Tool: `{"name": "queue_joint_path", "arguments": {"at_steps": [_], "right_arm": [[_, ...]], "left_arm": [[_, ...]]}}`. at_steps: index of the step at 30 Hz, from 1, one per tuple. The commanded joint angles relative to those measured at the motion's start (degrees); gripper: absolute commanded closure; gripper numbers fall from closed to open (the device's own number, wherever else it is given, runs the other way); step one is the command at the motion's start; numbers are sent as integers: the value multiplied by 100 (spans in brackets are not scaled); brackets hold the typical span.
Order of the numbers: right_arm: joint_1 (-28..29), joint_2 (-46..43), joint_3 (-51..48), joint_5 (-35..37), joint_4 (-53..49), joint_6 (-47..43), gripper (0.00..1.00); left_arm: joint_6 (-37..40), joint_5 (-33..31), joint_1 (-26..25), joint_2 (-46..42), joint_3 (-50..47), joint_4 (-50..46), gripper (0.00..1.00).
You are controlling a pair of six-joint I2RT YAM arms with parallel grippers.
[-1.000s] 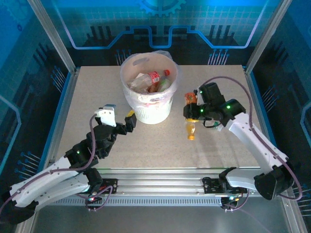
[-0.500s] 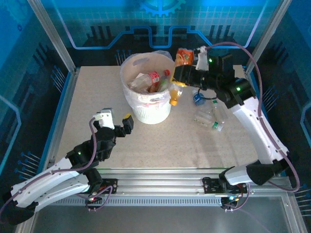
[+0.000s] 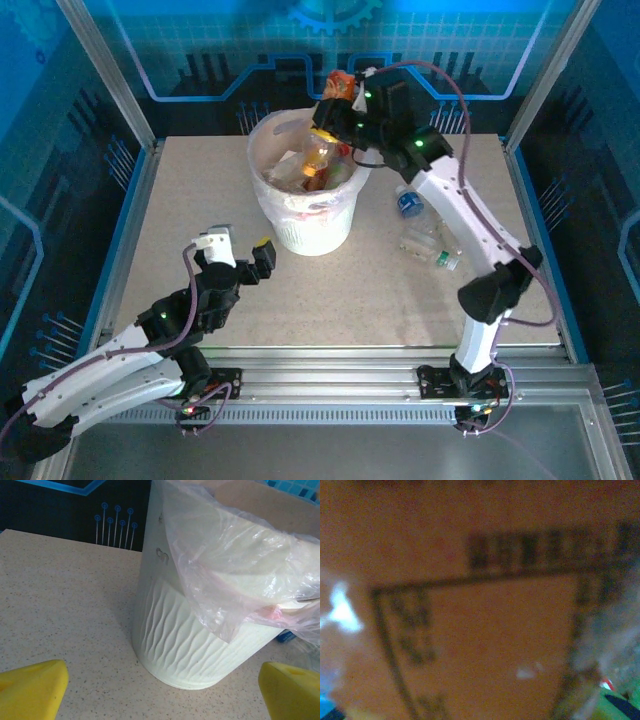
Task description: Put the plastic bottles in the bin
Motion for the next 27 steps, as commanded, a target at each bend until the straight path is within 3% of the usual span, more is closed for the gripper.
{"name": "queue_joint_path", "arguments": {"at_steps": [1,12,17,21,27], "right_arm": [[293,445,604,723,99,178,68],[922,1324,1149,2131,625,-209,61],[1033,1537,1104,2364,728,-146,58],[1143,1468,670,2558,1366,-289,57],[1246,1447,475,2742,1589,-407,49]], "left_arm": [[-120,274,38,-17,-6,-64,1],[-103,721,37,-2,-34,86,1],[-103,803,36,5,-50,116,1],[-89,828,37,-3,-50,129,1],[-138,848,35,-28,-76,111,1]]}}
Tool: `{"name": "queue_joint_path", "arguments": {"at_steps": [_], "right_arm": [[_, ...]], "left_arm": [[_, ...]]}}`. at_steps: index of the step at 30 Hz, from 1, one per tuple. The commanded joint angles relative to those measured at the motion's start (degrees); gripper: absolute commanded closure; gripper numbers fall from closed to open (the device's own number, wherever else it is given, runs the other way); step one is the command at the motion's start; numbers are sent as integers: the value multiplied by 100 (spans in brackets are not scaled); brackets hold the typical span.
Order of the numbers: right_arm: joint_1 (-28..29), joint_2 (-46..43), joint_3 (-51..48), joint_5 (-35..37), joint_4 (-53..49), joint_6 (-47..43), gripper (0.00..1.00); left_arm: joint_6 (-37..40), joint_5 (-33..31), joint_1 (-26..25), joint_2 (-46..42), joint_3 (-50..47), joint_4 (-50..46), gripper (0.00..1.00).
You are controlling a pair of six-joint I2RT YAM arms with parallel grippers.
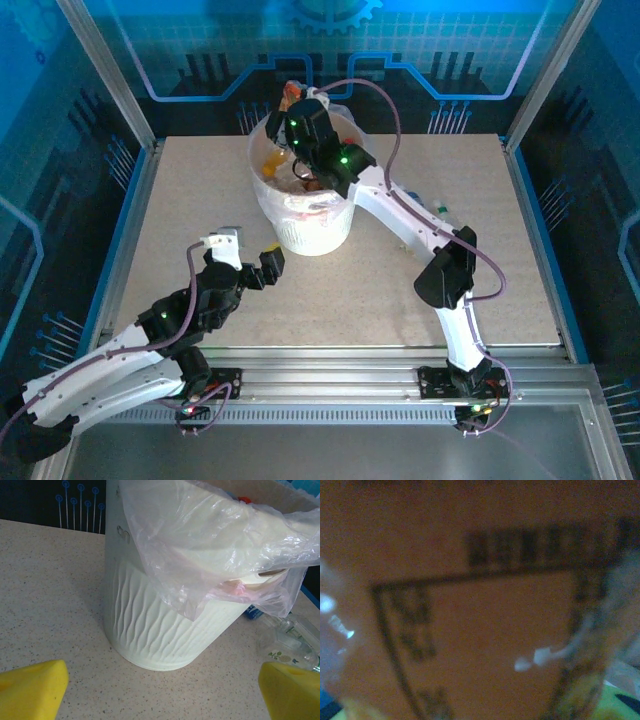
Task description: Put the plastic bottles in the bin
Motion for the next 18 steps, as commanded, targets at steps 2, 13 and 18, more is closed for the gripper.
{"name": "queue_joint_path", "arguments": {"at_steps": [2,13,18], "right_arm": [[149,-73,-389,333,680,-231,46],[173,-591,-1434,647,1359,-669,24],[178,-889,-1672,875,1360,-871,11]], "left_arm": [[-124,87,38,-41,-94,138,1],[-72,116,34,-21,-95,213,1],[-59,117,38,-10,-94,239,1]]}}
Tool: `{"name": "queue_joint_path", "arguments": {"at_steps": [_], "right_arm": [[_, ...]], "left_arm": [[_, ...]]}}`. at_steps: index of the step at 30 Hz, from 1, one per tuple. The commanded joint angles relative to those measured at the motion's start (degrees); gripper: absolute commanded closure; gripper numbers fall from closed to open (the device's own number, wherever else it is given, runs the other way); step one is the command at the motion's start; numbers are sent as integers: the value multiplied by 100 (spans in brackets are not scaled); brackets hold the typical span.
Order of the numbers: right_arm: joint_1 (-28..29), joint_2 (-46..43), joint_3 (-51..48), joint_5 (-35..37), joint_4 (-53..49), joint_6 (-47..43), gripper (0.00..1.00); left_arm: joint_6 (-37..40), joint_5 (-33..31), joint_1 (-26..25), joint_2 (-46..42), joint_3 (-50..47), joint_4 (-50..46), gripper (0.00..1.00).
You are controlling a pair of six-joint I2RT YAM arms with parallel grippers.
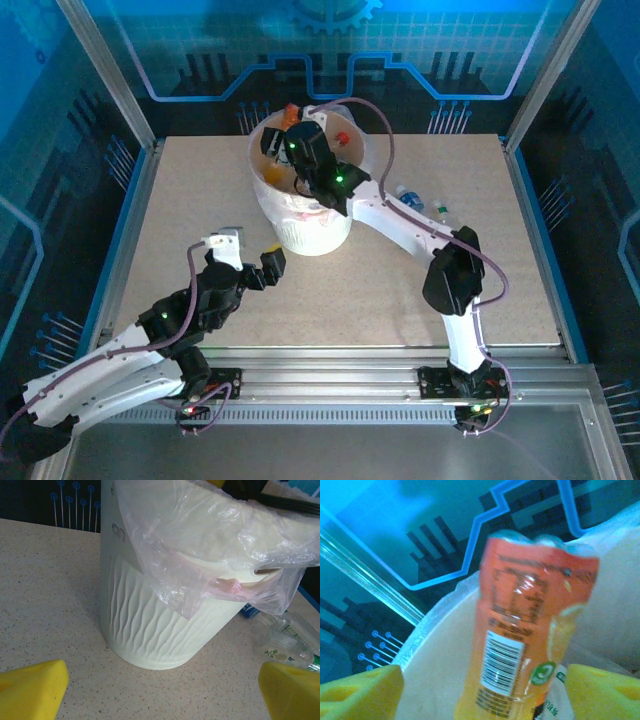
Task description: Put the plastic bottles in the bin
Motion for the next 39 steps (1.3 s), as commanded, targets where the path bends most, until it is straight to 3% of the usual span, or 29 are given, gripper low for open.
{"name": "queue_joint_path", "arguments": {"at_steps": [1,7,15,23,29,39], "right_arm": [[47,-413,-93,336,215,-238,10],[43,-577,131,622,-163,-563,8],[-1,-663,989,753,-1487,-1136,4],[-439,-994,1591,189,-3441,-1054,8],[-1158,-1773,812,-946,-4481,-1333,8],[-2904,-3520,-2431,-2012,-4879,-2116,3]], "left_arm": [[-65,43,33,-6,-60,180,1],[-81,101,33,60,-45,224,1],[3,114,37,194,-17,324,1],[120,127,35,413,24,543,1],[286,236,38,495,35,749,1],[252,182,35,469,-183,898,1]]}}
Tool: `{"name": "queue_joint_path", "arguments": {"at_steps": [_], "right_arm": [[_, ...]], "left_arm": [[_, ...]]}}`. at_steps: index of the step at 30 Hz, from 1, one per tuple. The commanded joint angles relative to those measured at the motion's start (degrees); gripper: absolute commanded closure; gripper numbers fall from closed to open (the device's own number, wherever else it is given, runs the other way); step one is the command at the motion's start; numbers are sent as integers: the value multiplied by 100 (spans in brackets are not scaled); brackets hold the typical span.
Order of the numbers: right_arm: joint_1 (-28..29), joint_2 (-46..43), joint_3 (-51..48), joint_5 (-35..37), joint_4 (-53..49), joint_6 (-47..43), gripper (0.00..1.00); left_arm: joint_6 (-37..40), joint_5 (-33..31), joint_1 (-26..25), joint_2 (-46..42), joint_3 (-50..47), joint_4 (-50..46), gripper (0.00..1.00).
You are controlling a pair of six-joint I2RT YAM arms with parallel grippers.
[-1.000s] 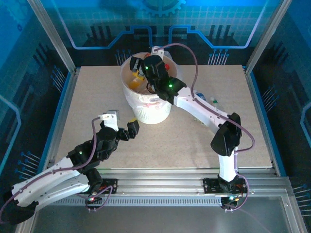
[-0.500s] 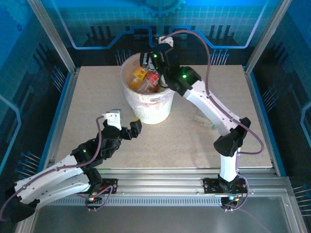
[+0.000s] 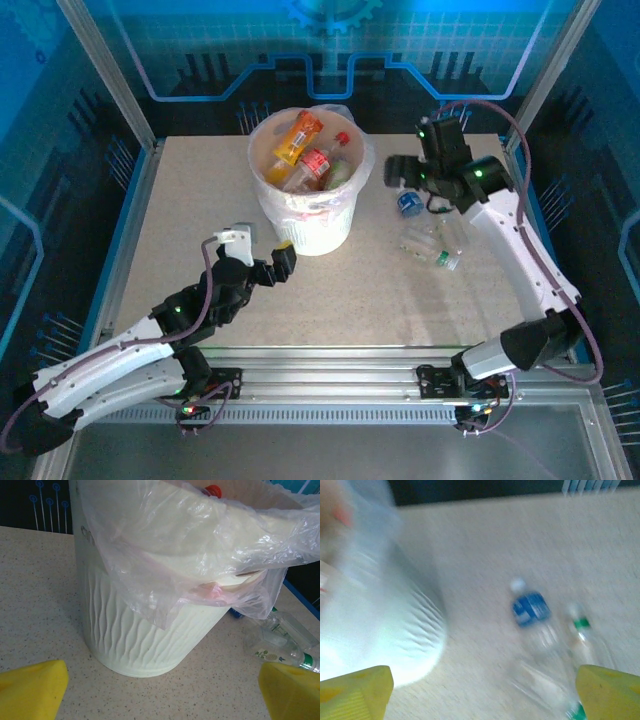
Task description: Put the plastic bottles in the bin
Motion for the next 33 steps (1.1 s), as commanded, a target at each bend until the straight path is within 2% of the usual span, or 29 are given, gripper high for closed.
{"name": "queue_joint_path", "arguments": {"at_steps": [1,4,11,21,33], "right_arm": [[-629,-302,-836,-736,-352,-487,2],[-1110,-299,-1447,-1093,-346,-765,0],[-1557,-48,-2443,-1641,335,-1004,0],[-1727,789,-2573,-1834,840,-1122,0],[-1757,1348,-2564,-2005,1106,-1062,0]], "left_arm": [[45,-15,37,-23,-144,206,1],[52,-34,38,-4,-154,277,1],[18,-2,40,199,-106,381,1],[-7,36,38,408,-66,385,1],[-26,13,37,419,-80,347,1]]}}
